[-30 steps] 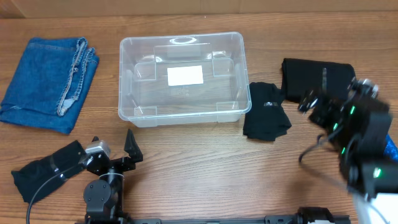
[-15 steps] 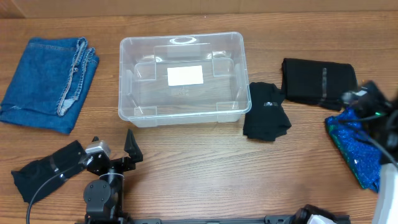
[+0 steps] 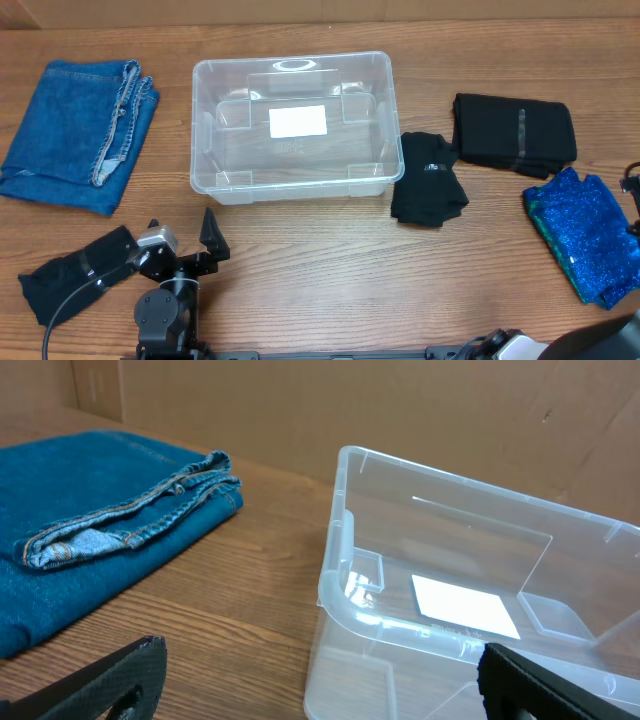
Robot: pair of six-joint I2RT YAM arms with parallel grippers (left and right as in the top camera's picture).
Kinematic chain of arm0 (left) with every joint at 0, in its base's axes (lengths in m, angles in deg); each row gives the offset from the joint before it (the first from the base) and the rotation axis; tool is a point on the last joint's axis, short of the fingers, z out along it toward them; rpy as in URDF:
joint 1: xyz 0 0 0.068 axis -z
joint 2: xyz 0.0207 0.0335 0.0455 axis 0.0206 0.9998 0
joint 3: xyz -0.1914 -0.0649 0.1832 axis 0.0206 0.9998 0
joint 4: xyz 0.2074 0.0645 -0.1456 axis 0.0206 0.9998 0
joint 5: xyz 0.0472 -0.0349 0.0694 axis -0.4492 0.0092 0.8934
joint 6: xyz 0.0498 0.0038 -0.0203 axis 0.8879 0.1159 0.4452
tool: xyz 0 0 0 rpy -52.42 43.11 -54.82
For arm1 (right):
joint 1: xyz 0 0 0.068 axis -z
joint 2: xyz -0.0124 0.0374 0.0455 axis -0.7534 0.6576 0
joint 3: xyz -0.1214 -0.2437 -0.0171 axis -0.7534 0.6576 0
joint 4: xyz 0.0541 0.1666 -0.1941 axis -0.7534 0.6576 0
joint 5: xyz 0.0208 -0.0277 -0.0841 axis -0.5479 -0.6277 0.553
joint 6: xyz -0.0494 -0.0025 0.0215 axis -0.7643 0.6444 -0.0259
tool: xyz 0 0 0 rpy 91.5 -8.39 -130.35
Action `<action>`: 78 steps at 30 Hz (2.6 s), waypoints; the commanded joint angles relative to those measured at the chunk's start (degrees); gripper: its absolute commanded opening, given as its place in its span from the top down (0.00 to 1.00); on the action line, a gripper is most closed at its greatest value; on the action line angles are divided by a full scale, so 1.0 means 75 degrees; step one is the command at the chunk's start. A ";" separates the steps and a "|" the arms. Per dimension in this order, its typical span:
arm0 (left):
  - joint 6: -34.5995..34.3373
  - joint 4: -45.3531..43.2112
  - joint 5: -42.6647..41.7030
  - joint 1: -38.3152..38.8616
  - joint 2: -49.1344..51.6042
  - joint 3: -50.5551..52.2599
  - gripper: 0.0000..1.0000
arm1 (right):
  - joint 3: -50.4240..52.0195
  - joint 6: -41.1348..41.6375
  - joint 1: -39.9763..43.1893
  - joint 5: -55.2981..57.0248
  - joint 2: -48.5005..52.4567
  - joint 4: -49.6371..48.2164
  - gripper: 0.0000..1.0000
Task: Pack container
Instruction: 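Move the right gripper to the sparkly blue cloth and grasp it, then lift the sparkly blue cloth with the right gripper toward the bin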
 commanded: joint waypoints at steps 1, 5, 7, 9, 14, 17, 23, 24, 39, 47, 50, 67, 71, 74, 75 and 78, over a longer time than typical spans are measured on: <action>0.0093 -0.0020 0.0122 -0.0047 -0.0079 0.0026 0.00 | -0.0195 -0.0577 0.0568 -0.0058 0.0656 0.0044 0.04; 0.0093 -0.0020 0.0125 -0.0047 -0.0079 0.0026 0.00 | -0.0195 -0.1139 0.0912 -0.0055 0.1300 0.0160 0.01; 0.0093 -0.0020 0.0122 -0.0047 -0.0079 0.0026 0.00 | -0.0195 -0.1384 0.1000 -0.0052 0.1623 0.0184 0.00; 0.0093 -0.0020 0.0125 -0.0047 -0.0079 0.0026 0.00 | -0.0195 -0.1623 0.1058 0.0009 0.1926 0.0195 0.00; 0.0090 -0.0020 0.0122 -0.0047 -0.0079 0.0026 0.00 | -0.0195 -0.1617 0.1212 0.0498 0.2477 0.0207 0.00; 0.0093 -0.0020 0.0122 -0.0047 -0.0079 0.0026 0.00 | -0.0195 -0.1617 0.1411 0.0641 0.2503 0.0184 0.00; 0.0093 -0.0020 0.0122 -0.0047 -0.0079 0.0026 0.00 | -0.0189 -0.1614 0.2046 0.0743 0.2521 -0.0026 0.00; 0.0093 -0.0020 0.0122 -0.0047 -0.0079 0.0026 0.00 | -0.0187 -0.1617 0.2087 0.0743 0.2538 -0.0093 0.01; 0.0093 -0.0020 0.0122 -0.0047 -0.0079 0.0026 0.00 | -0.0093 -0.2305 0.2078 -0.0102 0.2722 -0.0965 0.13; 0.0093 -0.0020 0.0122 -0.0047 -0.0079 0.0026 0.00 | 0.0396 -0.2331 0.2075 -0.0373 0.2734 -0.1399 0.21; 0.0093 -0.0023 0.0122 -0.0047 -0.0079 0.0026 0.00 | 0.0629 -0.2326 0.2075 -0.0609 0.2734 -0.1594 0.30; 0.0093 -0.0020 0.0122 -0.0047 -0.0079 0.0026 0.00 | 0.1425 -0.1897 0.2075 -0.1064 0.2731 -0.2358 0.96; 0.0093 -0.0020 0.0122 -0.0047 -0.0079 0.0026 0.00 | 0.0734 -0.1279 0.2057 -0.2439 0.2669 -0.1877 0.96; 0.0090 -0.0020 0.0122 -0.0047 -0.0079 0.0026 0.00 | -0.0061 -0.1084 0.1848 -0.2917 0.2398 -0.1236 0.96; 0.0093 -0.0020 0.0122 -0.0047 -0.0079 0.0026 0.00 | -0.0361 -0.1087 0.1725 -0.2914 0.2276 -0.1008 0.96; 0.0090 -0.0020 0.0122 -0.0047 -0.0079 0.0026 0.00 | -0.1139 -0.1087 0.1314 -0.2917 0.1865 -0.0527 0.96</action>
